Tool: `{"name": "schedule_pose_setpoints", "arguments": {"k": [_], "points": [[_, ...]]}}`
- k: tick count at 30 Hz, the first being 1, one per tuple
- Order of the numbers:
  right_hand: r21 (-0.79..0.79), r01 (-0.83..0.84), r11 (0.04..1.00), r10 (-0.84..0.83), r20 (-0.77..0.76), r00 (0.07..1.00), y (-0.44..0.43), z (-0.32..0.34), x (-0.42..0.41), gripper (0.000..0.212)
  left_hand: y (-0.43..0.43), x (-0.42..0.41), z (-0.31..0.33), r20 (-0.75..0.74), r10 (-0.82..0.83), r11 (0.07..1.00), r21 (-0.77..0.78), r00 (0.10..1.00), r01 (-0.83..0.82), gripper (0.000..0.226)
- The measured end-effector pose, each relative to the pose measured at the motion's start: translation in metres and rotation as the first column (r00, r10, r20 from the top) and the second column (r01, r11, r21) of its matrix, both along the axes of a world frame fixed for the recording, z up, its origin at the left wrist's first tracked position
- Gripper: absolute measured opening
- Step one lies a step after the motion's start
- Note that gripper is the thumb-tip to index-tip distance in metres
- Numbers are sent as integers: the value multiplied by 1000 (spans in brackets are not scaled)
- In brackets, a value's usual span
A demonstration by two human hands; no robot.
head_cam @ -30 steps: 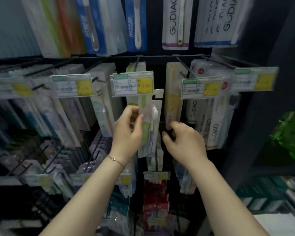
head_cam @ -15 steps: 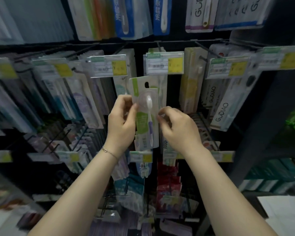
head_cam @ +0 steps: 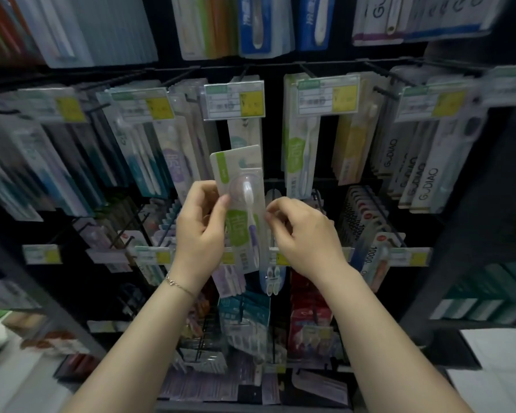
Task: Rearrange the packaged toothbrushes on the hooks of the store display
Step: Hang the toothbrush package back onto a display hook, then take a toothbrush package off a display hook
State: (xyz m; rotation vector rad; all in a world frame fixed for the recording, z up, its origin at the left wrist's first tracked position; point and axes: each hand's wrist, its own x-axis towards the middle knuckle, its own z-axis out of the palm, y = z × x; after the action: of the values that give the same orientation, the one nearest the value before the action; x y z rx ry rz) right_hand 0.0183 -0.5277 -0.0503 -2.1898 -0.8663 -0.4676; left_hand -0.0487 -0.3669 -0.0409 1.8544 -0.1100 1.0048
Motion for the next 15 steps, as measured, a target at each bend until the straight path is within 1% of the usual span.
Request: {"name": "schedule_pose_setpoints", "arguments": {"k": [3, 10, 15], "points": [[-15, -9, 1000, 9, -6, 1000, 5, -4, -6, 13, 10, -8, -6, -13, 10, 1000, -19, 1000, -10, 6], [-31, -8, 999, 8, -18, 1000, 14, -10, -17, 15, 19, -16, -16, -33, 3, 997, -80, 999, -6, 5], [-40, 16, 999, -16, -13, 1000, 18, -12, -19, 13, 17, -16, -15, -53, -34, 993, -110, 998, 28, 10]]}}
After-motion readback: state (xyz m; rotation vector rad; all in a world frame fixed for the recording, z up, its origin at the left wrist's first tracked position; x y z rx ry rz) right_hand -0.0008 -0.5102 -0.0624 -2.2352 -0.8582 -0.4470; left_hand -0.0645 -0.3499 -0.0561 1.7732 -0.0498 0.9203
